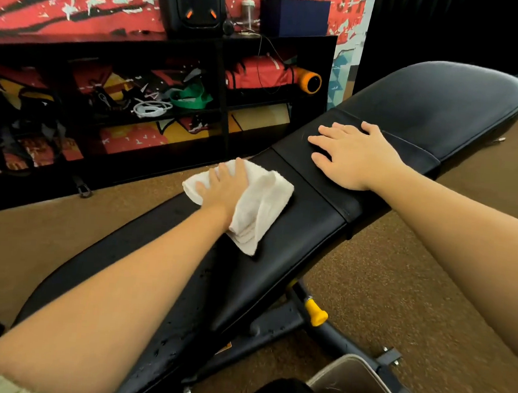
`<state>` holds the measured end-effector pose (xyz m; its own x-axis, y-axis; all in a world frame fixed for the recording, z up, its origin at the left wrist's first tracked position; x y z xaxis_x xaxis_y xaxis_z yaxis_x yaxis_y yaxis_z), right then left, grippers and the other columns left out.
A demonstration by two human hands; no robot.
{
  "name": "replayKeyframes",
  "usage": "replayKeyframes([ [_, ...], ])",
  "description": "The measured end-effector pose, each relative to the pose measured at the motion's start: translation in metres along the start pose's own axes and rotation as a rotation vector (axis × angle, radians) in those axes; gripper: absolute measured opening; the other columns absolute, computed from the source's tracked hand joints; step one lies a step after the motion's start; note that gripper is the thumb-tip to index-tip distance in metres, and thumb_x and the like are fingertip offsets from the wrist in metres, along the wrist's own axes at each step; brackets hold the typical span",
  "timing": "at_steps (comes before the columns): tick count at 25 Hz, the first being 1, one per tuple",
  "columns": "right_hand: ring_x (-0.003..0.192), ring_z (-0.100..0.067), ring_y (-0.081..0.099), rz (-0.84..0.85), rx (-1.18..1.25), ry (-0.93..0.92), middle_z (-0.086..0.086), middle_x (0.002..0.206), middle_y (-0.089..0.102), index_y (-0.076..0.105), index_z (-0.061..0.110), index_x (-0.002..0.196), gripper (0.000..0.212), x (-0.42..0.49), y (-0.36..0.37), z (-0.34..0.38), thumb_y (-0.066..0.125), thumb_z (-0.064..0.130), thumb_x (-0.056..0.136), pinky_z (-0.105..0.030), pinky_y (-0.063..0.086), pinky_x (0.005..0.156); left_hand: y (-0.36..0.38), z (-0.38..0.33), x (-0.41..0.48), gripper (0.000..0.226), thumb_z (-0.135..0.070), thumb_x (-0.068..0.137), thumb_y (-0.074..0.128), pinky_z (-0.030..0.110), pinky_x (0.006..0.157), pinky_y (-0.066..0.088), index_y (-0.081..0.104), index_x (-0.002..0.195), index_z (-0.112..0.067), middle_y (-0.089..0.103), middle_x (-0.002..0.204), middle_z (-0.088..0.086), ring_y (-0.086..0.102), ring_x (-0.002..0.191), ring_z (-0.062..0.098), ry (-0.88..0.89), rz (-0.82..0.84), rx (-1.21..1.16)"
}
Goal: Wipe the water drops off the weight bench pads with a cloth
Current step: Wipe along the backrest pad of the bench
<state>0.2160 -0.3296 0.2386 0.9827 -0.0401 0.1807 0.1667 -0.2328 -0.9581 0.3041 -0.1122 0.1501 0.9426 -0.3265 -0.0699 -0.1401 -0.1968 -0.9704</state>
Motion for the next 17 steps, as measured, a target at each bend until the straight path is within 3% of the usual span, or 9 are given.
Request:
replayKeyframes([
  [2,0.157,-0.019,0.012,-0.001,0.001,-0.004,0.005,0.17,0.018,0.024,0.036,0.16,0.058,0.0,-0.001,0.0,0.017,0.054,0.106,-0.056,0.007,0.124,0.004,-0.014,-0.047,0.093,-0.065,0.103,0.039,0.068,0.124,0.005,-0.011,0.166,-0.019,-0.011,0.173,0.021,-0.008,0.159,0.043,0.091,0.056,-0.022],
  [4,0.157,-0.019,0.01,0.005,-0.012,-0.004,0.004,0.171,0.016,0.022,0.035,0.161,0.058,0.0,0.001,0.0,0.014,0.053,0.106,-0.057,0.007,0.125,0.014,-0.02,-0.104,0.12,-0.094,0.081,0.03,0.064,0.125,-0.005,-0.02,0.164,-0.024,-0.023,0.172,0.015,-0.02,0.159,0.038,0.151,0.096,-0.113],
  [7,0.158,-0.019,0.007,0.035,-0.022,-0.002,0.004,0.171,0.012,0.017,0.035,0.162,0.059,0.001,0.004,0.001,0.011,0.054,0.106,-0.057,0.004,0.125,0.025,-0.018,-0.164,0.127,-0.103,0.071,0.023,0.061,0.126,-0.011,-0.029,0.161,-0.029,-0.033,0.169,0.009,-0.032,0.156,0.033,0.2,0.089,-0.115],
  [11,0.158,-0.019,0.007,0.024,-0.026,-0.003,0.004,0.171,0.012,0.017,0.036,0.162,0.059,0.002,0.004,0.0,0.011,0.054,0.106,-0.057,0.005,0.125,0.02,-0.01,-0.133,0.136,-0.108,0.057,0.007,0.062,0.125,-0.01,-0.024,0.163,-0.03,-0.027,0.172,0.01,-0.028,0.157,0.032,0.182,0.079,-0.128],
  [17,0.158,-0.02,0.008,0.043,-0.046,-0.008,0.004,0.171,0.013,0.016,0.037,0.162,0.059,0.002,0.001,0.002,0.012,0.055,0.106,-0.058,0.006,0.124,-0.008,0.006,-0.03,0.132,-0.106,0.06,0.015,0.068,0.124,-0.001,-0.006,0.167,-0.032,-0.005,0.176,0.012,-0.009,0.16,0.039,0.011,0.034,-0.217],
])
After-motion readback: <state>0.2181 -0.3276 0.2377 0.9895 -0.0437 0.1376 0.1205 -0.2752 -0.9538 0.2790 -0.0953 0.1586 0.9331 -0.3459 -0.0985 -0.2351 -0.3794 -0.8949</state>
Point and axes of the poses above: each hand's wrist, its own x-axis towards the middle knuckle, its own y-axis out of the palm, z = x × y, the point moved 4 cm from there along x, towards the middle knuckle
